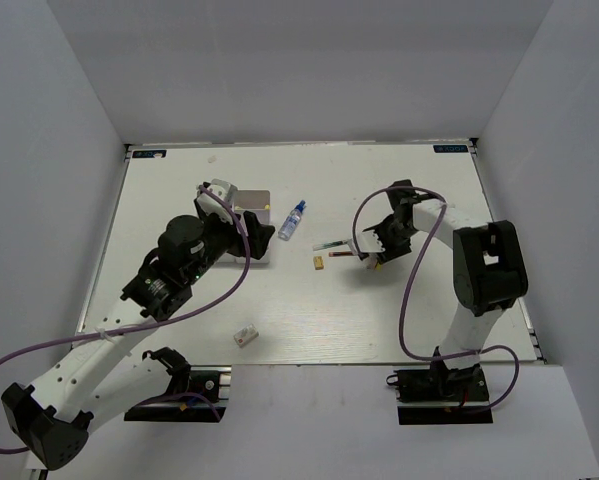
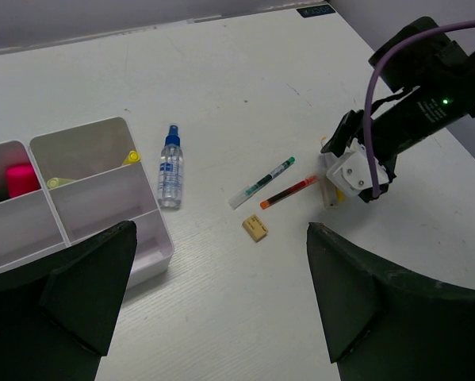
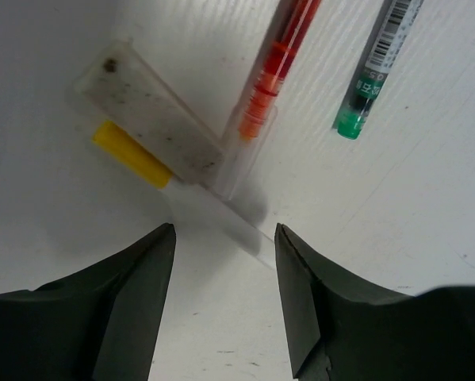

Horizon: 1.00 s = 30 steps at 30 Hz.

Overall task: Sort the stationery into containers
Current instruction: Grab a piece of stationery with the right arm

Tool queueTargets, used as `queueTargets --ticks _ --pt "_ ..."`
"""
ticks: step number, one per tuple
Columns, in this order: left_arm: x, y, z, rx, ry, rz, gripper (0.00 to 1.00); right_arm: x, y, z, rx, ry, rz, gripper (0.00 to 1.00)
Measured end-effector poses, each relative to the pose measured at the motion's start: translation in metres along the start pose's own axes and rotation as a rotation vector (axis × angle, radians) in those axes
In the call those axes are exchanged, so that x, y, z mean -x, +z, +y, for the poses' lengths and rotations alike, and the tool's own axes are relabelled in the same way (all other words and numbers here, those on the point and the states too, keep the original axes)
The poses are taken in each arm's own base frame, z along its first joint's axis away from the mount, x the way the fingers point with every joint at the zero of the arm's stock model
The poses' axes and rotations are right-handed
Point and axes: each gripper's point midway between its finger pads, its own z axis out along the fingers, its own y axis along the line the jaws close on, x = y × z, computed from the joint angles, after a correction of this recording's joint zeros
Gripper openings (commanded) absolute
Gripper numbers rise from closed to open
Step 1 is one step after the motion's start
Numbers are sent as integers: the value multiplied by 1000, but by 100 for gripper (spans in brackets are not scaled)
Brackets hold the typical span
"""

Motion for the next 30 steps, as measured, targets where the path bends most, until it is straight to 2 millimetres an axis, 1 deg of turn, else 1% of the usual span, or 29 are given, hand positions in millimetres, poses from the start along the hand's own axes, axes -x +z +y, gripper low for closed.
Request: queueTargets --ticks 2,5,7,11,16,19,23,27,30 --pt "1 -1 0 -1 0 -3 97 -5 5 -2 36 6 10 56" --pt "3 -3 0 -2 0 -11 97 -12 6 -9 70 9 29 56" --pt "5 -4 -1 -4 -1 -17 97 -13 6 -7 96 5 37 52" --pt "6 -5 -1 -5 -1 -22 97 -12 7 1 162 -4 46 50" --pt "7 -6 0 -3 2 -26 97 -7 7 13 217 -47 77 50" --pt "8 -6 1 0 2 -27 97 2 7 26 248 -84 94 50" --pt "9 -7 1 1 1 -33 97 13 8 35 270 -113 95 47" --pt "10 -8 1 0 2 -37 97 24 8 44 279 -117 91 39" --pt "10 -8 1 0 2 -38 97 31 9 49 280 -95 88 28"
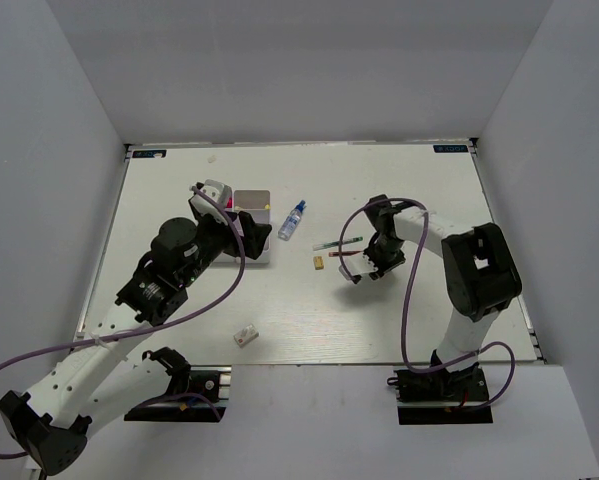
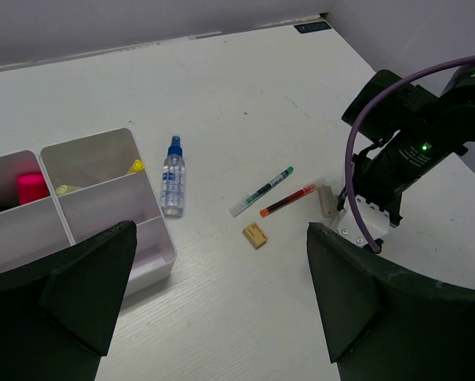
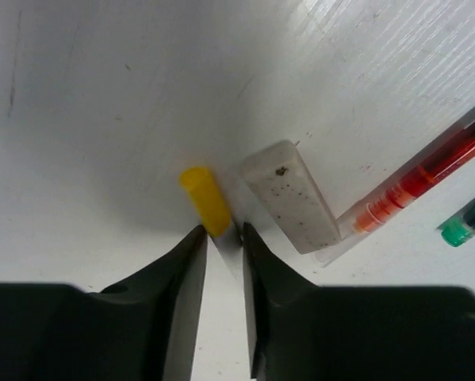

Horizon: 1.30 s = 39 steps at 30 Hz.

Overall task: Sort the stationery into containers
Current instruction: Grab a piece of stationery with the right arm, then place the stationery into the container

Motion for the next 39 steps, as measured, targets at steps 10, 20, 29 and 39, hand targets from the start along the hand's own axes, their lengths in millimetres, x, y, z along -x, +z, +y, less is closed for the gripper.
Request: queueTargets --ticks 10,20,29,39 --pt "0 -4 1 1 1 -10 97 17 -1 5 -39 129 -67 0" --pt "9 -12 4 20 -5 -48 97 92 -103 -52 -227 252 -447 0" --pt "25 -43 21 98 -21 -165 97 145 -238 -185 -569 355 -878 0" --pt "49 -63 27 134 -41 -281 97 198 -229 -259 -412 375 -1185 0"
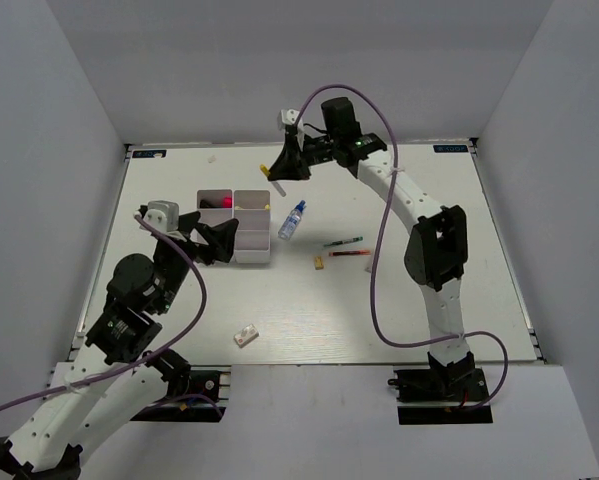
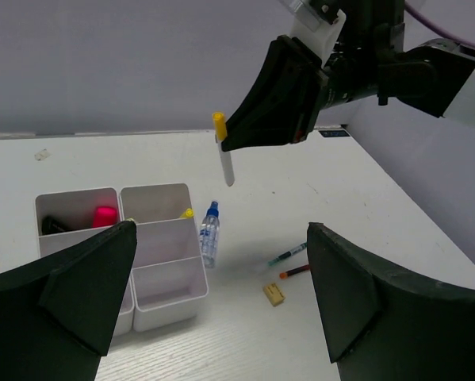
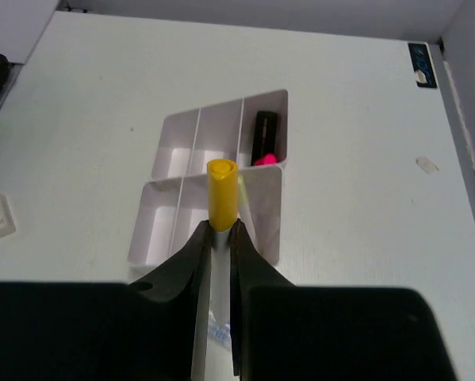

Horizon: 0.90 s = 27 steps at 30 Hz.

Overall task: Sort the stationery into containers
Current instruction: Place the stationery into the container

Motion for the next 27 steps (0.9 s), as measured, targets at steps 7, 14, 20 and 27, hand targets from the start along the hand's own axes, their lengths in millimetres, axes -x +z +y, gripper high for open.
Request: queueTargets --ticks 7,14,20,27 --pt "-19 9 1 5 26 56 97 12 36 10 103 14 -86 0" --pt "-25 11 -5 -35 55 78 97 -6 68 4 148 50 -120 0" --pt "-31 14 -10 -65 72 100 97 -44 82 -4 153 110 -103 0" --pt "-46 21 -13 -84 87 153 97 -56 86 -13 119 95 -88 0"
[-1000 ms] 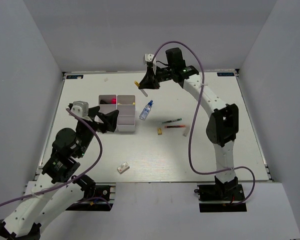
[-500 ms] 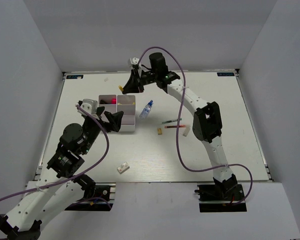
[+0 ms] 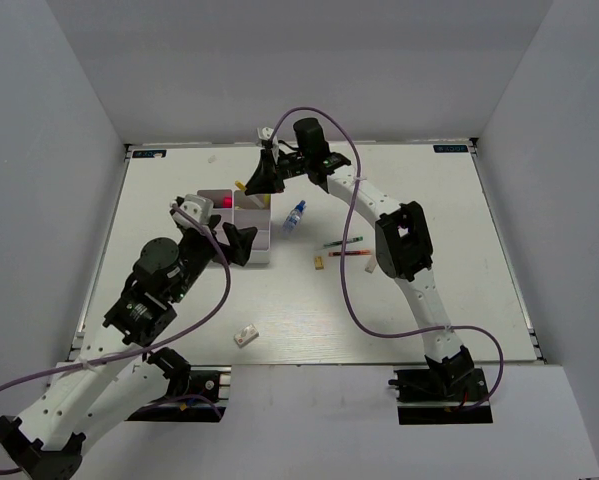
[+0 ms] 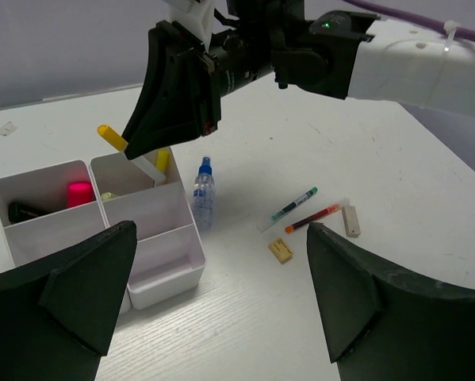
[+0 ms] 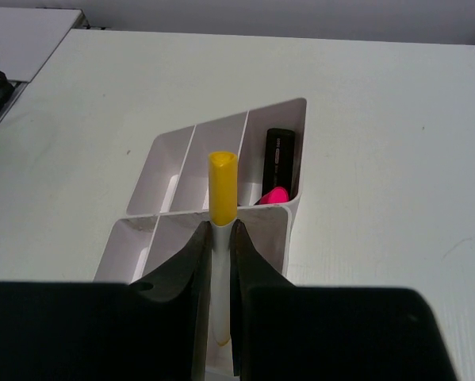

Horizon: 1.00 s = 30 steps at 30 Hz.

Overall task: Sort the stationery into containers
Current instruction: Place the stationery into the container, then grab a piece of stationery with the left arm

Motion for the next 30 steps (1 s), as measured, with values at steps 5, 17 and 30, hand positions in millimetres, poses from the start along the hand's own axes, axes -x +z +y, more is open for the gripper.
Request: queueTargets --ticks 5,17,30 --pt "-9 4 -2 -10 5 35 99 -3 -1 -2 -7 -18 11 21" --pt "-35 17 -7 -32 -12 126 100 -9 -17 14 -31 -6 85 91" --pt "-152 30 -12 -16 -49 610 72 26 -214 48 -777 110 219 2"
